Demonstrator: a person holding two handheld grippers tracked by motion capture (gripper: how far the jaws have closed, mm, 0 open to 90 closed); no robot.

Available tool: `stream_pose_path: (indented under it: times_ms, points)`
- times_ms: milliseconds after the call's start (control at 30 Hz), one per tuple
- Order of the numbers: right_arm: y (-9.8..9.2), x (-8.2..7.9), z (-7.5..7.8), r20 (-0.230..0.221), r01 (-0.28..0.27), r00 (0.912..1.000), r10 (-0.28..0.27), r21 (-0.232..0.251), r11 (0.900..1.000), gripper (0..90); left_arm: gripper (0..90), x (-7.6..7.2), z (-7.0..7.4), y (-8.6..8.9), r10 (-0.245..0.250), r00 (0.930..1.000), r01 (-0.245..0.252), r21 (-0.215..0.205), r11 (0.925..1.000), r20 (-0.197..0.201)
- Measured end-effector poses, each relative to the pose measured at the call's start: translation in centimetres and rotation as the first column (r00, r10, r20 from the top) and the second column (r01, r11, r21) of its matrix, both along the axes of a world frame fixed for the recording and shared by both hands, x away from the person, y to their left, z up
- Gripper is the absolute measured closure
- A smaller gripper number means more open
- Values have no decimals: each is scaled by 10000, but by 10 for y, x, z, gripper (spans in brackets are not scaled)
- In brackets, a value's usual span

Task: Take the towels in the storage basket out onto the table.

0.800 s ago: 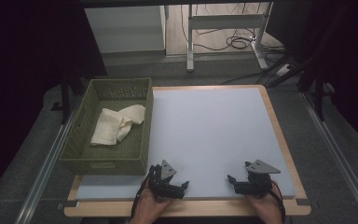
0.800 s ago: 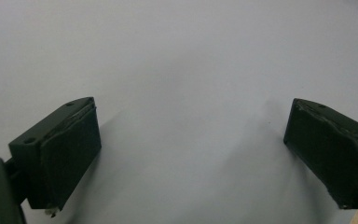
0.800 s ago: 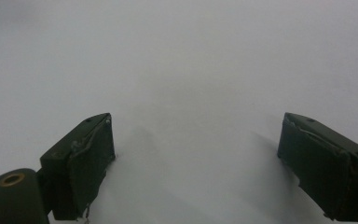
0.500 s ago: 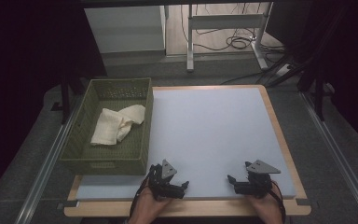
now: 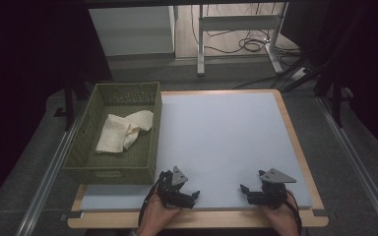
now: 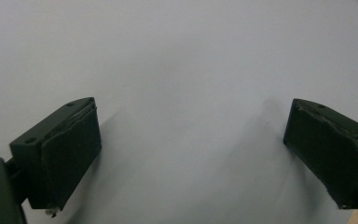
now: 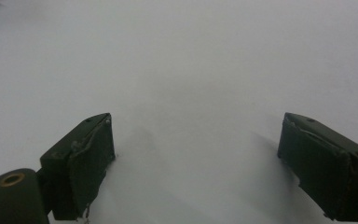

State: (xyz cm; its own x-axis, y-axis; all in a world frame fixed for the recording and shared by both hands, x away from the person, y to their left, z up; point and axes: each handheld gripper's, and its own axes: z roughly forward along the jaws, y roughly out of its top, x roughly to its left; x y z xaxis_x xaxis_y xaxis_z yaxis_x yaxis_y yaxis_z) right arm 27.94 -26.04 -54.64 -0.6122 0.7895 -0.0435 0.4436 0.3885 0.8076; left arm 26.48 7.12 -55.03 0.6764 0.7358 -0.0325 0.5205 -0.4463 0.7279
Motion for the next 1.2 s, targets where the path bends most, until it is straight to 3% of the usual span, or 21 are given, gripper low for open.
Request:
stream_pose_path:
  times_ms: [533, 767, 1200]
  points:
    - [0, 0, 0, 12, -6, 10000, 6, 18, 10000, 109, 28, 5, 5, -2, -611, 9978, 617, 247, 9978, -242]
    - [0, 0, 0, 20, -10, 10000, 10, 25, 10000, 109, 22, 9, 16, -10, -779, 9970, 779, 267, 9966, -4]
    - [0, 0, 0, 18, -11, 10000, 11, 29, 10000, 108, 24, 28, 34, -20, -991, 9951, 991, 112, 9950, -7]
